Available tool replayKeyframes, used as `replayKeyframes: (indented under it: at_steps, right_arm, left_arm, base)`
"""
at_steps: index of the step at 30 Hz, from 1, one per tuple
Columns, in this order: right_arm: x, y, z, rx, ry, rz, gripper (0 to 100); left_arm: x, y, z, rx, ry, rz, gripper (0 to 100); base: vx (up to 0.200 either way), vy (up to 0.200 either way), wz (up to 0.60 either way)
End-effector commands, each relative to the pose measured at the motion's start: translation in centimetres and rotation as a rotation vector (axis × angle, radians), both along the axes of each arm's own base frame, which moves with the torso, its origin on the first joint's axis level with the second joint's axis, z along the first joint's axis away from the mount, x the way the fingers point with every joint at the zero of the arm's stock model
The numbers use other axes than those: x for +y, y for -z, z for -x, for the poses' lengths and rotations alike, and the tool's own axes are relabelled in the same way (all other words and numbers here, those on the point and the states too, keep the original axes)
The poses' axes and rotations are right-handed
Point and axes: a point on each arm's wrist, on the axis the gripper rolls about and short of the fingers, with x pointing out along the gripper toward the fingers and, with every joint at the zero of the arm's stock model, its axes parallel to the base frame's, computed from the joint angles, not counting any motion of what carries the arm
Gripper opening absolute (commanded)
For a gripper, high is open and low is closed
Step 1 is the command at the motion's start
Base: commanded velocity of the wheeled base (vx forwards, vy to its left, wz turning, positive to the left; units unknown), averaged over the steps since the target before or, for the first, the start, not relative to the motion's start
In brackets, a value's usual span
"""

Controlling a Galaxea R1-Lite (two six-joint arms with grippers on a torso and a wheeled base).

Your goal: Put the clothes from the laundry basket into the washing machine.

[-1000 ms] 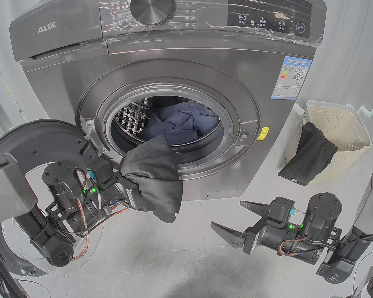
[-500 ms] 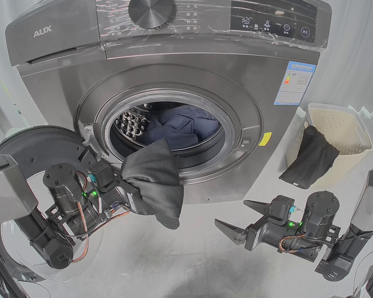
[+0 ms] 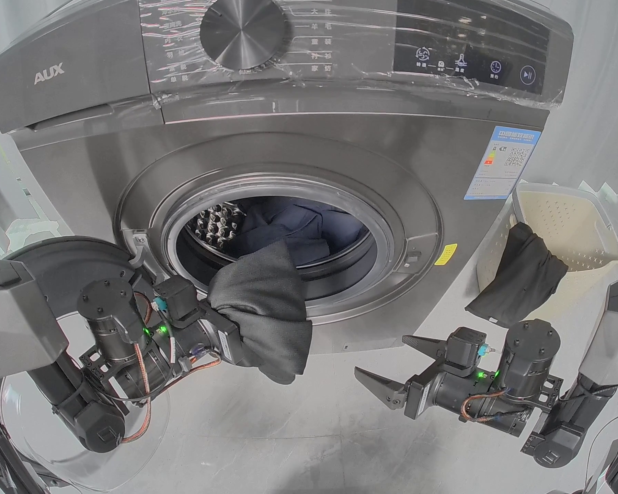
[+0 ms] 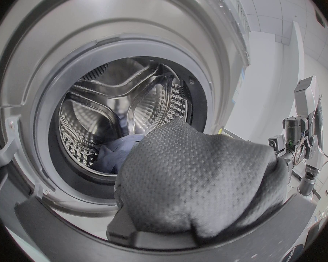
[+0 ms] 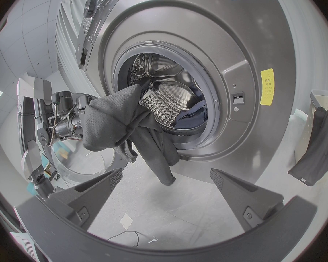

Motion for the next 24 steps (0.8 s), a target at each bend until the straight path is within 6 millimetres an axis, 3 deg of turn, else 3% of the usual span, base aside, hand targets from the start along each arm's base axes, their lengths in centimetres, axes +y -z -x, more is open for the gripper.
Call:
replayKeyframes:
  at_steps: [1,5,14,24]
  right_arm:
    - [0.0,0.1,0.1,0.003,-0.004,0.003,100]
    - [0.1,0.2,0.3,0.008,-0.007,0.007,100]
    - [0.0,0.2,0.6,0.013,-0.015,0.011,100]
    - [0.7,-0.7,2.6,-0.003,-0.084,-0.002,100]
  left_arm:
    - [-0.2,0.2,0.1,0.006,0.006,-0.003,0]
    - [-0.4,0.1,0.2,0.004,0.015,-0.003,0]
    - [-0.8,0.4,0.7,0.016,0.036,-0.008,0]
    - [-2.1,1.2,2.7,0.061,0.113,-0.035,0]
  base:
    - [0.200,0.000,0.00]
    - [0.200,0.000,0.00]
    - [0.000,0.000,0.00]
    - [0.000,0.000,0.00]
